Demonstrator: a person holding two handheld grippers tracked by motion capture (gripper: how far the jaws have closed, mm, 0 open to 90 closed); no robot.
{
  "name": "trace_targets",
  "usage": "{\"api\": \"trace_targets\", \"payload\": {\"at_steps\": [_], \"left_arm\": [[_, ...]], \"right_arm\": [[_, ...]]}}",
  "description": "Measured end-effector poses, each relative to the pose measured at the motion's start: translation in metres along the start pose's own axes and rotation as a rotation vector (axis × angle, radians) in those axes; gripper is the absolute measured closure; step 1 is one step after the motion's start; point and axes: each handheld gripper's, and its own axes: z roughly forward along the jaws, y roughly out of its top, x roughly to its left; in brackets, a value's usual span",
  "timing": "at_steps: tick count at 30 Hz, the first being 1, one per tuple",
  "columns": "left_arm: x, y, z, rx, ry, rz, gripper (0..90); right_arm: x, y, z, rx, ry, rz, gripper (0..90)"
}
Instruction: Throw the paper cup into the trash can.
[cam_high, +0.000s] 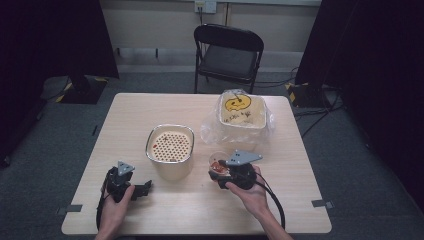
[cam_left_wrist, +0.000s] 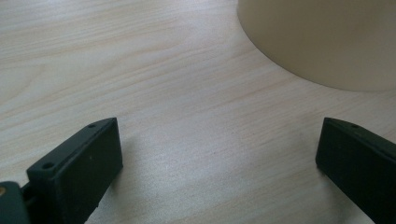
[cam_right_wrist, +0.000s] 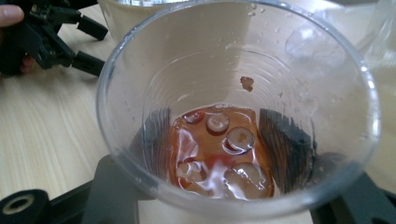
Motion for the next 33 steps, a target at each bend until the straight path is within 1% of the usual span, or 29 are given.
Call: {"api": "trace_targets", "payload": {"at_steps": [3, 6, 7, 8, 9, 10, 14, 15, 16, 17, 18, 19, 20, 21, 22, 23, 25, 26, 28, 29, 30, 31, 32, 33], "left_arm": [[0.0, 0.0, 0.0, 0.0, 0.0, 0.0, 0.0], [0.0, 0.0, 0.0, -0.001, 0.001, 0.002, 0.0], [0.0, 0.0, 0.0, 0.0, 0.002, 0.001, 0.0], [0.0, 0.0, 0.0, 0.0, 0.0, 0.001, 0.0], [0.0, 0.0, 0.0, 0.0, 0.0, 0.0, 0.0], [0.0, 0.0, 0.0, 0.0, 0.0, 0.0, 0.0], [0.0, 0.0, 0.0, 0.0, 0.0, 0.001, 0.0], [0.0, 0.0, 0.0, 0.0, 0.0, 0.001, 0.0], [0.0, 0.0, 0.0, 0.0, 0.002, 0.001, 0.0], [0.0, 0.0, 0.0, 0.0, 0.002, 0.001, 0.0], [0.0, 0.0, 0.0, 0.0, 0.0, 0.001, 0.0], [0.0, 0.0, 0.0, 0.0, 0.0, 0.001, 0.0], [0.0, 0.0, 0.0, -0.001, 0.002, 0.001, 0.0], [0.0, 0.0, 0.0, 0.0, 0.0, 0.001, 0.0], [0.0, 0.0, 0.0, 0.001, 0.0, 0.001, 0.0], [0.0, 0.0, 0.0, 0.001, 0.0, 0.001, 0.0], [0.0, 0.0, 0.0, 0.001, 0.0, 0.001, 0.0], [0.0, 0.0, 0.0, 0.0, 0.0, 0.001, 0.0], [0.0, 0.0, 0.0, 0.001, 0.0, 0.001, 0.0], [0.0, 0.0, 0.0, 0.001, 0.0, 0.001, 0.0], [0.0, 0.0, 0.0, 0.001, 0.0, 0.001, 0.0], [0.0, 0.0, 0.0, 0.001, 0.0, 0.001, 0.0], [0.0, 0.0, 0.0, 0.0, 0.0, 0.001, 0.0], [0.0, 0.0, 0.0, 0.0, 0.0, 0.001, 0.0]], "right_arm": [[-0.001, 0.01, -0.001, -0.009, -0.01, -0.012, 45.4], [-0.003, 0.017, -0.001, -0.008, -0.005, -0.007, 45.4], [-0.004, 0.022, -0.001, 0.009, -0.002, 0.003, 45.4], [-0.005, 0.026, -0.001, 0.02, -0.008, 0.003, 45.6], [-0.005, 0.03, -0.001, 0.018, -0.02, -0.003, 45.7], [-0.005, 0.038, -0.001, 0.014, -0.028, -0.014, 46.0], [-0.003, 0.053, -0.001, 0.004, -0.054, -0.045, 46.3], [-0.003, 0.053, -0.001, 0.004, -0.054, -0.045, 46.3], [-0.004, 0.061, -0.002, 0.0, -0.07, -0.06, 46.4], [-0.005, 0.066, -0.001, -0.002, -0.081, -0.067, 46.4], [-0.006, 0.069, -0.001, -0.005, -0.09, -0.071, 46.4], [-0.006, 0.069, -0.001, -0.005, -0.09, -0.071, 46.4], [-0.01, 0.077, 0.0, -0.006, -0.109, -0.071, 46.4], [-0.01, 0.077, 0.0, -0.006, -0.109, -0.071, 46.4], [-0.013, 0.083, 0.001, -0.006, -0.127, -0.083, 46.5], [-0.013, 0.083, 0.001, -0.006, -0.127, -0.083, 46.5], [-0.014, 0.091, 0.001, -0.006, -0.138, -0.097, 46.6], [-0.013, 0.101, 0.001, -0.012, -0.156, -0.121, 46.7], [-0.013, 0.109, 0.002, -0.009, -0.171, -0.142, 46.8], [-0.013, 0.109, 0.002, -0.009, -0.171, -0.142, 46.8], [-0.012, 0.117, 0.005, 0.002, -0.184, -0.174, 46.9], [-0.012, 0.117, 0.005, 0.002, -0.184, -0.174, 46.9], [-0.01, 0.123, 0.009, 0.01, -0.199, -0.208, 47.0], [-0.01, 0.123, 0.009, 0.01, -0.199, -0.208, 47.0]]}}
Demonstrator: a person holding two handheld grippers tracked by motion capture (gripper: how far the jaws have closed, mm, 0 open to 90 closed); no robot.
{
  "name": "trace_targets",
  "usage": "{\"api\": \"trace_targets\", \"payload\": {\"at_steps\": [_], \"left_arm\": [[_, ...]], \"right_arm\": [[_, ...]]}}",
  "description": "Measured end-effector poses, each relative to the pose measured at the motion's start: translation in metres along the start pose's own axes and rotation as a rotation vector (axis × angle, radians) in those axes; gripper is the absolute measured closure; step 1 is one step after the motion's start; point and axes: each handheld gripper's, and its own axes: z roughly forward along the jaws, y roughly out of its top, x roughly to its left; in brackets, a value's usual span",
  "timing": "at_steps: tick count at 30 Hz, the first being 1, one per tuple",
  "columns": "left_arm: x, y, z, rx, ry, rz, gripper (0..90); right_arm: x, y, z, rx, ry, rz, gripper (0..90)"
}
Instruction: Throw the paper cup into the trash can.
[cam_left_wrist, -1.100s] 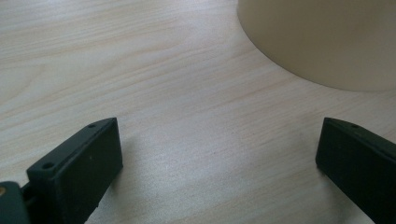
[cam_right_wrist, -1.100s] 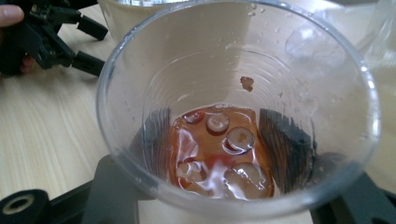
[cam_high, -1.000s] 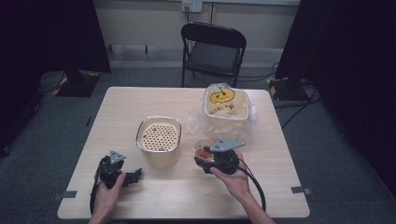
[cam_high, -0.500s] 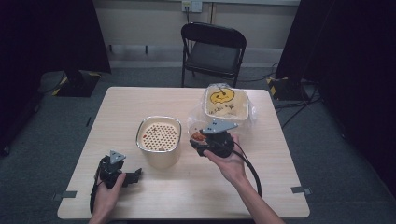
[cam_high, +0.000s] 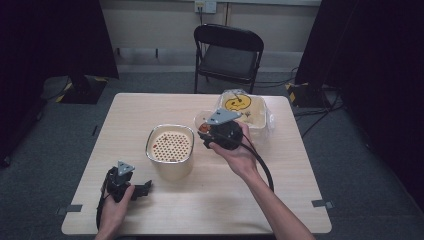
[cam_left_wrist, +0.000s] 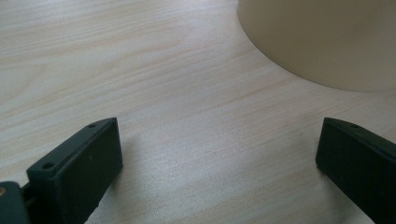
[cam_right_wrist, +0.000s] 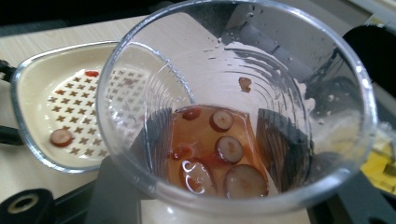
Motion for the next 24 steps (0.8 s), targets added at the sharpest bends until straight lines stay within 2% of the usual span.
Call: {"api": "trace_targets", "payload": {"at_steps": [2, 3, 4, 5, 6, 7, 8, 9, 10, 11, 14, 15, 16, 17, 18, 19, 20, 22, 23, 24], "left_arm": [[0.0, 0.0, 0.0, 0.0, 0.0, 0.0, 0.0], [0.0, 0.0, 0.0, 0.0, 0.0, 0.0, 0.0], [0.0, 0.0, 0.0, 0.0, 0.0, 0.0, 0.0], [0.0, 0.0, 0.0, 0.0, 0.0, 0.0, 0.0], [0.0, 0.0, 0.0, 0.0, 0.0, 0.0, 0.0], [0.0, 0.0, 0.0, 0.0, 0.0, 0.0, 0.0], [0.0, 0.0, 0.0, 0.0, 0.0, 0.0, 0.0], [0.0, 0.0, 0.0, 0.0, 0.0, 0.0, 0.0], [0.0, 0.0, 0.0, 0.0, 0.0, 0.0, 0.0], [0.0, 0.0, 0.0, 0.0, 0.0, 0.0, 0.0], [0.0, 0.0, 0.0, 0.0, 0.0, 0.0, 0.0], [0.0, 0.0, 0.0, 0.0, 0.0, 0.0, 0.0], [0.0, 0.0, 0.0, 0.0, 0.0, 0.0, 0.0], [0.0, 0.0, 0.0, 0.001, 0.0, 0.001, 0.0], [0.0, 0.0, 0.0, 0.001, 0.0, 0.001, 0.0], [0.0, 0.0, 0.0, 0.0, 0.0, 0.0, 0.0], [0.0, 0.0, 0.0, 0.0, 0.0, 0.0, 0.0], [0.0, 0.0, 0.0, 0.0, 0.0, 0.0, 0.0], [0.0, 0.0, 0.0, 0.0, 0.0, 0.0, 0.0], [0.0, 0.0, 0.0, 0.0, 0.0, 0.0, 0.0]], "right_arm": [[0.001, 0.006, 0.005, 0.01, -0.006, -0.033, 47.1], [0.003, 0.012, 0.01, 0.031, -0.027, -0.076, 47.4], [0.003, 0.012, 0.01, 0.031, -0.027, -0.076, 47.4], [0.003, 0.015, 0.013, 0.043, -0.033, -0.105, 47.5], [0.005, 0.017, 0.016, 0.052, -0.041, -0.11, 47.6], [0.006, 0.022, 0.02, 0.054, -0.058, -0.142, 48.0], [0.006, 0.022, 0.02, 0.054, -0.058, -0.142, 48.0], [0.01, 0.027, 0.025, 0.066, -0.07, -0.177, 48.6], [0.01, 0.027, 0.025, 0.066, -0.07, -0.177, 48.6], [0.016, 0.029, 0.03, 0.082, -0.079, -0.211, 48.8], [0.02, 0.03, 0.034, 0.095, -0.086, -0.235, 48.8], [0.025, 0.032, 0.039, 0.111, -0.118, -0.28, 48.8], [0.025, 0.032, 0.039, 0.111, -0.118, -0.28, 48.8], [0.028, 0.034, 0.043, 0.127, -0.143, -0.323, 49.0], [0.028, 0.034, 0.043, 0.127, -0.143, -0.323, 49.0], [0.03, 0.035, 0.046, 0.135, -0.162, -0.363, 49.1], [0.03, 0.035, 0.046, 0.135, -0.162, -0.363, 49.1], [0.033, 0.036, 0.05, 0.159, -0.18, -0.393, 49.5], [0.035, 0.036, 0.052, 0.164, -0.166, -0.396, 49.5], [0.036, 0.036, 0.053, 0.169, -0.173, -0.399, 49.5]]}}
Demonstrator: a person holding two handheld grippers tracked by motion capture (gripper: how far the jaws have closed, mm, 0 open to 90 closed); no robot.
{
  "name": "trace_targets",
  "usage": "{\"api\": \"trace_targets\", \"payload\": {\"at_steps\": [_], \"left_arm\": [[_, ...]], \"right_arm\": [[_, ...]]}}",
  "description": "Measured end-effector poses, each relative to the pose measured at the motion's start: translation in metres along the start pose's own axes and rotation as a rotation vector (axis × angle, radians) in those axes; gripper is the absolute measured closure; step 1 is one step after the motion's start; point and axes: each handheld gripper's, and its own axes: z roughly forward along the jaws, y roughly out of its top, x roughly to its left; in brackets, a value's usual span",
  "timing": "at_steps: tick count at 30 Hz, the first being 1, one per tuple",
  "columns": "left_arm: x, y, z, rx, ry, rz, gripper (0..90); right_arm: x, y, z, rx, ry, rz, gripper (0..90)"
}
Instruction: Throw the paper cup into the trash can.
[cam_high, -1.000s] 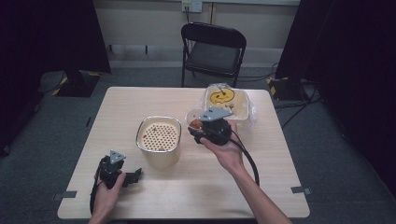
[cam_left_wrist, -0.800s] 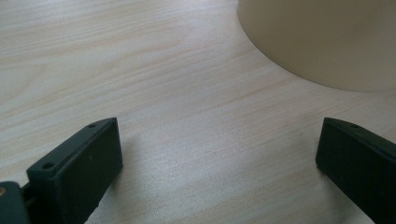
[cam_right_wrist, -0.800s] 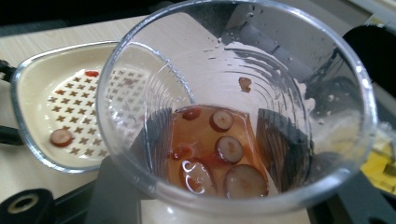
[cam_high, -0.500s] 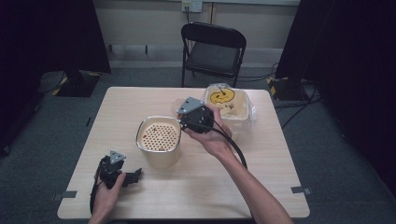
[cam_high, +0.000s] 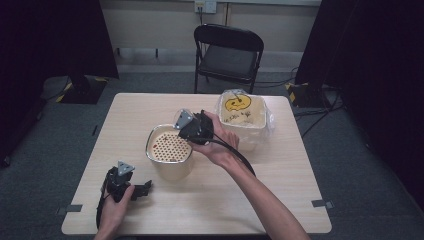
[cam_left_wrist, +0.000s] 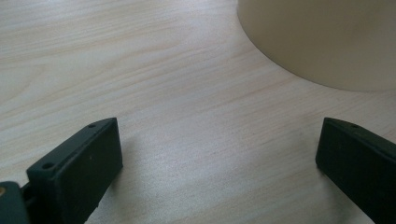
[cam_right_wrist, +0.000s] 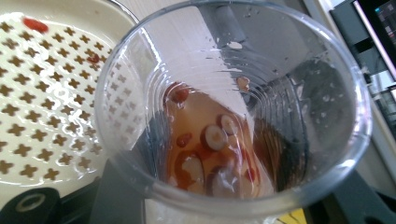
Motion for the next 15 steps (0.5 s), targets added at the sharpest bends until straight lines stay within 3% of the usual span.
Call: {"api": "trace_targets", "payload": {"at_steps": [5, 7, 12, 15], "left_arm": [[0.0, 0.0, 0.0, 0.0, 0.0, 0.0, 0.0], [0.0, 0.0, 0.0, -0.001, 0.0, 0.0, 0.0], [0.0, 0.0, 0.0, -0.001, 0.0, 0.0, 0.0], [0.0, 0.0, 0.0, 0.0, -0.001, 0.0, 0.0]], "right_arm": [[0.005, 0.003, 0.005, 0.025, -0.029, -0.064, 49.7], [0.01, 0.006, 0.008, 0.052, -0.071, -0.144, 49.9], [0.011, 0.008, 0.011, 0.068, -0.102, -0.189, 50.0], [0.014, 0.009, 0.014, 0.089, -0.152, -0.261, 50.4]]}}
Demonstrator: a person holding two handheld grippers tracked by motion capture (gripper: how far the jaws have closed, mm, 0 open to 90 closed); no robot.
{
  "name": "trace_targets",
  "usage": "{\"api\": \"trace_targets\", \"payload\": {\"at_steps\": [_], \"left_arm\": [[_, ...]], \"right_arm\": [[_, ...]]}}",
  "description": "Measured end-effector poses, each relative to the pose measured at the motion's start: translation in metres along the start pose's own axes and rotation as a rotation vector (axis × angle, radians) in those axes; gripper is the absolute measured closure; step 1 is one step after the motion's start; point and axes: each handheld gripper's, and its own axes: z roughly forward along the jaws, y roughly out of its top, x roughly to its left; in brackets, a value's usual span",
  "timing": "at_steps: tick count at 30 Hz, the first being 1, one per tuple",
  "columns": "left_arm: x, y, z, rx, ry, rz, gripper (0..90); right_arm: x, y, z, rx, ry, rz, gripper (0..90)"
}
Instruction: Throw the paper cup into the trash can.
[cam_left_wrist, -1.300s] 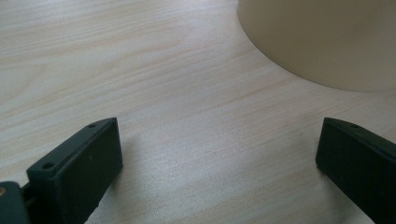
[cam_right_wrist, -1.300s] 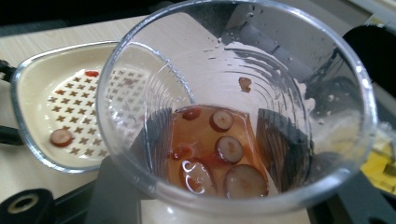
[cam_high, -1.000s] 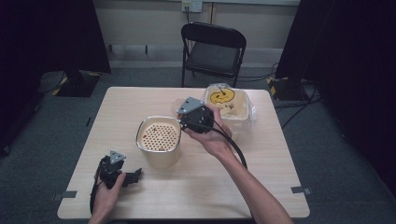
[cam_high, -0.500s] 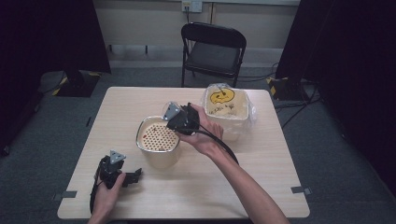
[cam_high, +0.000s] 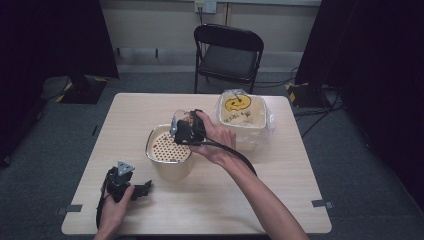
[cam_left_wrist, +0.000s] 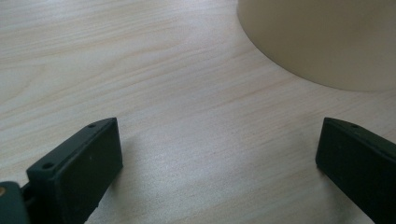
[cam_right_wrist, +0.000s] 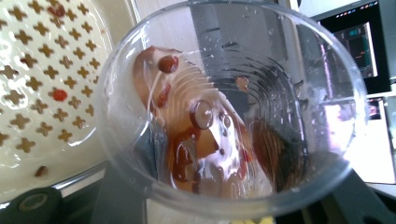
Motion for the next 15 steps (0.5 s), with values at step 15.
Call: {"api": "trace_targets", "payload": {"at_steps": [15], "left_arm": [[0.0, 0.0, 0.0, 0.0, 0.001, 0.0, 0.0]], "right_arm": [[0.013, 0.01, 0.001, 0.05, -0.148, -0.216, 51.1]]}}
